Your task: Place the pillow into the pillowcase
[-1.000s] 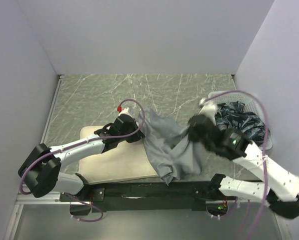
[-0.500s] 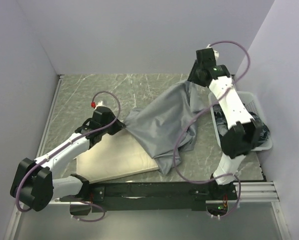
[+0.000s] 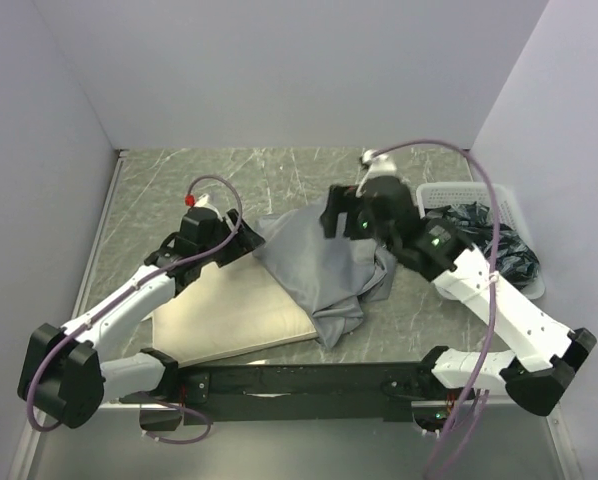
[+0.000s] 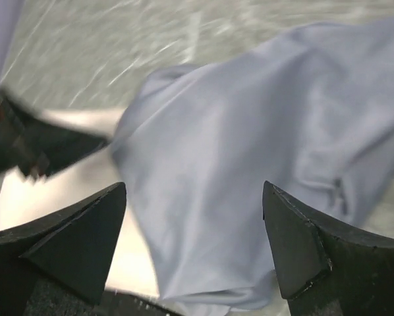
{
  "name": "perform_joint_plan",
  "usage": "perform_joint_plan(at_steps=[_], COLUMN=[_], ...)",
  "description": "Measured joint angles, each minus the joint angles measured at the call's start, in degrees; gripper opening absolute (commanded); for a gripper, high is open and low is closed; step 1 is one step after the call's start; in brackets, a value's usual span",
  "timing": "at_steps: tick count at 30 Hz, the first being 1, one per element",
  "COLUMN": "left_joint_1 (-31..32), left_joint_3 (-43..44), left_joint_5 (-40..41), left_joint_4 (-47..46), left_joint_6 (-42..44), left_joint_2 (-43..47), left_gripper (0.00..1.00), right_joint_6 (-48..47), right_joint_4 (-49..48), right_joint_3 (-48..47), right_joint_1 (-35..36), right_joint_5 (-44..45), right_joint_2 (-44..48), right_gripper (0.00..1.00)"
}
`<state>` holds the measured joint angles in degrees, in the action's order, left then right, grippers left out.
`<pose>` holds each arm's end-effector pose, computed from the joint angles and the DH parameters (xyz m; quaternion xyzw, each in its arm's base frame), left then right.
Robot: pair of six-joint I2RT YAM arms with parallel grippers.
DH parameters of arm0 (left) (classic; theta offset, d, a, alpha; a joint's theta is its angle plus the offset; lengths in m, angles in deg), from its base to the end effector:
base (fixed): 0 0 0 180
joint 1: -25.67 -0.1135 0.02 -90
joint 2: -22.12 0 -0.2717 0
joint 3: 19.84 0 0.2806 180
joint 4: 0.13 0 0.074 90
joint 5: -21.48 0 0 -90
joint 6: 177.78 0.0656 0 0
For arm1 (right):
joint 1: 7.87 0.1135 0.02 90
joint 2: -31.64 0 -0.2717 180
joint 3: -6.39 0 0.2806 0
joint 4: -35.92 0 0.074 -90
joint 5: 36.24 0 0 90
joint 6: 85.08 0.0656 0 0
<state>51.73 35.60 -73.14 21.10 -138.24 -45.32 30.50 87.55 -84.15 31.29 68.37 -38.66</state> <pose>0.2733 -0.1395 0.2297 -0.1670 0.8633 -0.3220 0.3510 0.2501 0.1823 0.3948 -0.0405 0.8662 0.1663 0.4694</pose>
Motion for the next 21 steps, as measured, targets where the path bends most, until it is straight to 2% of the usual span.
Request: perform_joint_plan(at_steps=[4,8,10,11,13,14,16,21], left_joint_1=[0.17,0.26,0.26,0.26,0.26,0.28,0.28,0.28], left_joint_3=[-0.66,-3.04,-3.93,-4.46,-6.03,-6.95,-8.83,-11.13], left_joint_5=[3.26,9.4,11.93,12.72,13.73,13.94,13.97,13.44], left_joint_4=[4.22,10.19,12.9,13.79,15.06,15.76,16.41,16.13], left_joint_6=[-1.57,-3.26,-4.09,-4.57,-4.98,-5.22,-5.57,-5.62], left_joint_2=[4.61,11.76,14.01,14.91,16.61,17.46,18.78,19.5], left_gripper=[0.75,0.82,0.83,0.83,0.82,0.8,0.76,0.59], right_joint_6=[-0.11,-1.66,-2.64,-3.08,-3.96,-4.07,-3.96,-2.89], right_joint_4=[-3.67,-3.65,-3.34,-3.56,-3.78,-3.78,-3.69,-3.69], right_joint_3=[6.8,13.09,13.38,13.38,13.25,13.05,12.52,12.46], right_joint_1=[8.96,13.77,15.45,16.09,16.81,16.9,16.41,10.03], right_joint_5=[1.57,2.51,2.54,2.49,2.54,2.91,3.93,4.52], right_joint_2=[0.17,-6.91,-10.67,-11.93,-13.88,-14.8,-16.09,-14.29], right_gripper=[0.92,0.92,0.81,0.64,0.38,0.21,0.15,0.11])
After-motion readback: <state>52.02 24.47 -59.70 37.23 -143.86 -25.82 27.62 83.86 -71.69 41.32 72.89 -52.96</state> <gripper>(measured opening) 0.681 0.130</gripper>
